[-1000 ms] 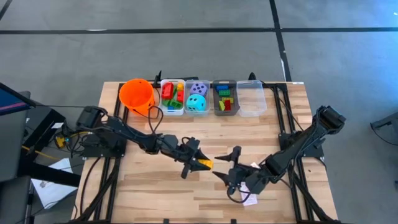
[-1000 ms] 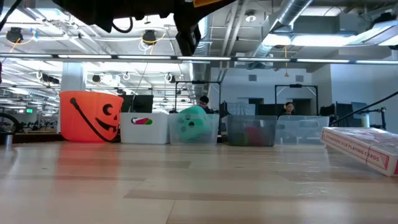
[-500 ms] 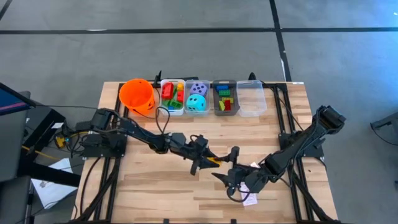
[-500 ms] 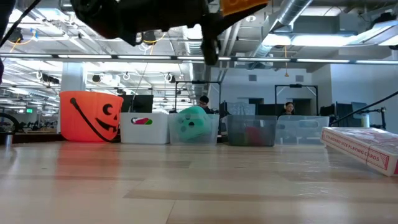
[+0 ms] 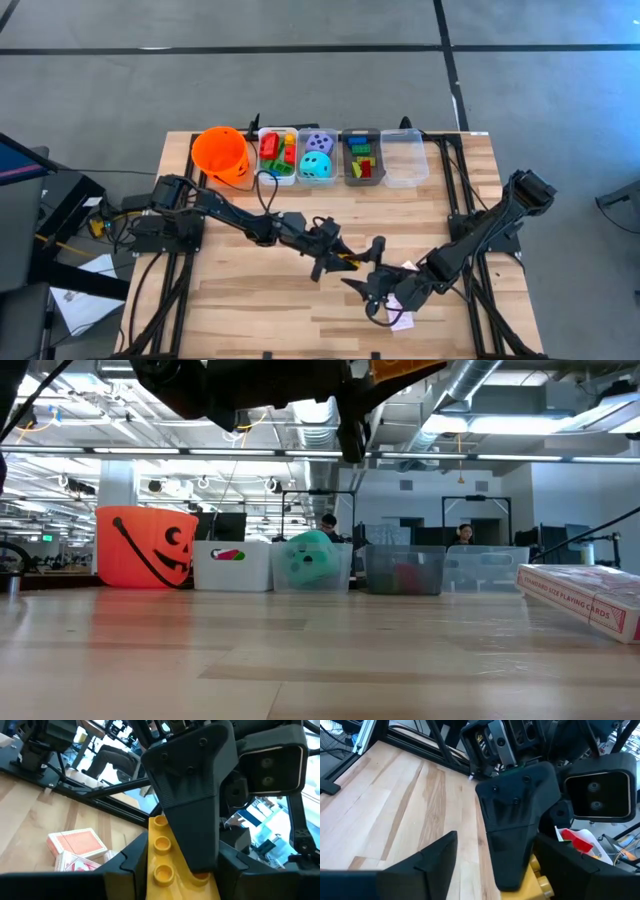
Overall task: Pick & Place Toys
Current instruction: Put the small yellow game piece into the black bin
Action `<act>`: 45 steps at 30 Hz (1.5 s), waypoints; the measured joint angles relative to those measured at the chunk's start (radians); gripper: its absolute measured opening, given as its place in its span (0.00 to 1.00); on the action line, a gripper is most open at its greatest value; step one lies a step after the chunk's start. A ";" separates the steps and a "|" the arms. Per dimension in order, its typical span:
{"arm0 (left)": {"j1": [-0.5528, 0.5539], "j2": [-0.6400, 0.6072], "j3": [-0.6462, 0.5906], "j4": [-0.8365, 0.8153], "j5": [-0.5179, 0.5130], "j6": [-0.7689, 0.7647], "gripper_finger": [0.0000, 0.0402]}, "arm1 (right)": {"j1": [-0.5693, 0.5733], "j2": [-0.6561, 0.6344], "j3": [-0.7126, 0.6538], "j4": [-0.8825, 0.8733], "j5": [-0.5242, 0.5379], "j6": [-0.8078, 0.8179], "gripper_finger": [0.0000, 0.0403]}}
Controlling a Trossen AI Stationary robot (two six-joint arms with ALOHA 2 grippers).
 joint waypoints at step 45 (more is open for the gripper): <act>0.013 -0.013 0.008 -0.010 0.109 0.017 0.55 | -0.009 0.001 -0.002 0.006 0.011 0.073 0.23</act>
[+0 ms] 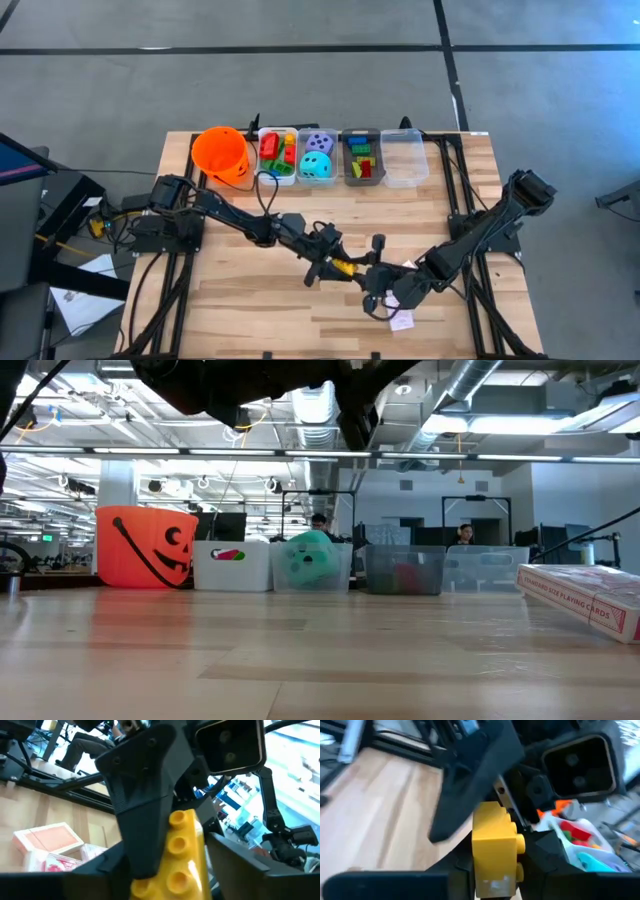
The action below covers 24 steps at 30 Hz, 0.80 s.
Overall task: Pick & Place Toys
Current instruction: Put the small yellow game piece into the black bin
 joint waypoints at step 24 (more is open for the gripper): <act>0.084 -0.417 0.001 -1.004 -0.522 0.408 0.71 | -0.258 0.001 0.000 -0.366 0.367 0.412 0.22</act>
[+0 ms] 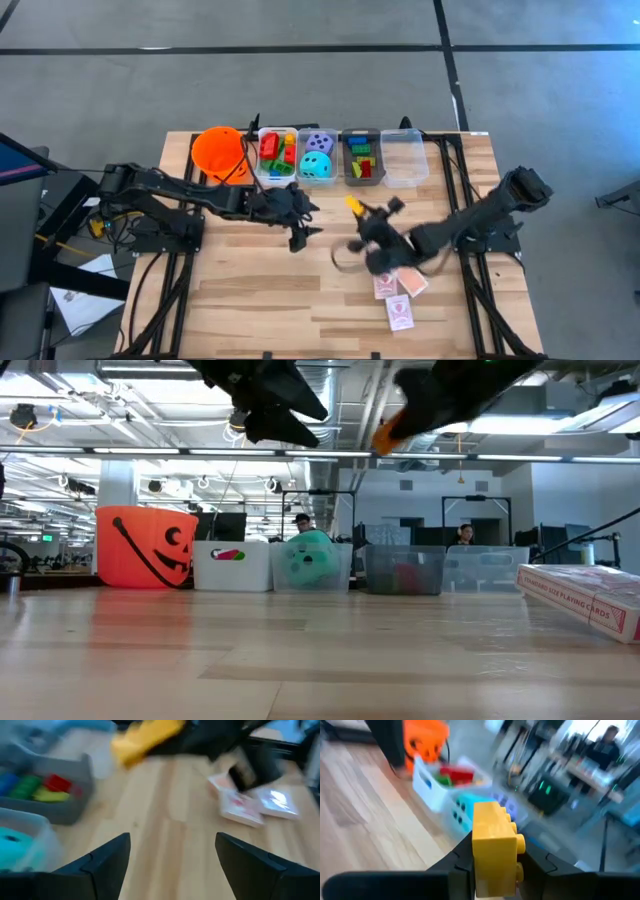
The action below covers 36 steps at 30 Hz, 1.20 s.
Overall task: Pick & Place Toys
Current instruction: Put the small yellow game piece into the black bin, then put the top red deck of cards into the right transparent bin
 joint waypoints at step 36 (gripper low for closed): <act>0.037 0.008 -0.359 0.517 -0.077 -0.151 0.71 | -0.334 -0.004 0.001 -0.250 -0.615 0.019 0.70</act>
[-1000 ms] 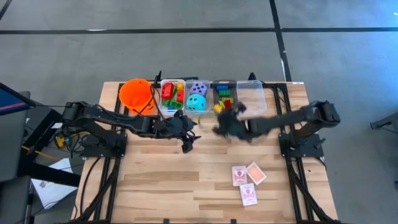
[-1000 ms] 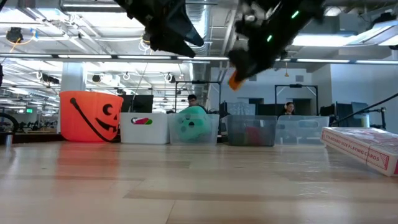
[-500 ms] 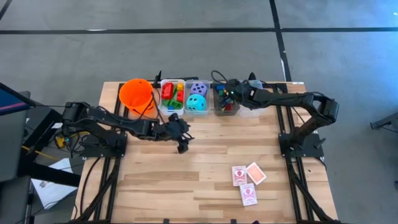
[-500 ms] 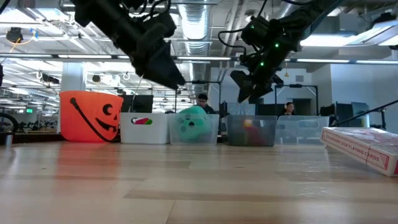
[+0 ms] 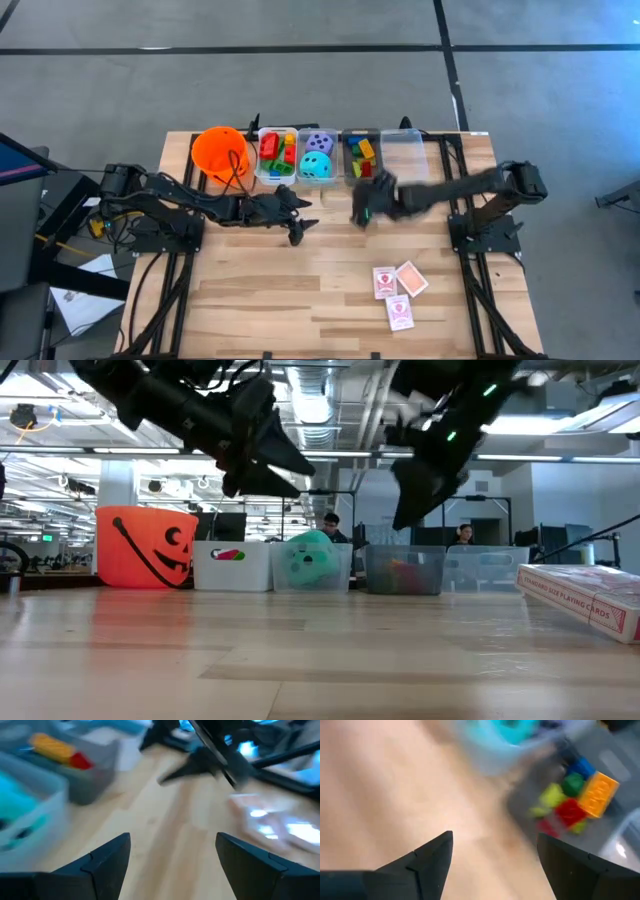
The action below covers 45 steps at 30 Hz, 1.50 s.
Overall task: Pick & Place Toys
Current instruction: Put the top red deck of cards into the right transparent bin
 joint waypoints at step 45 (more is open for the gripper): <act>-0.088 0.727 0.461 0.484 0.254 -0.372 0.71 | 0.877 0.003 0.000 0.020 0.618 0.785 0.70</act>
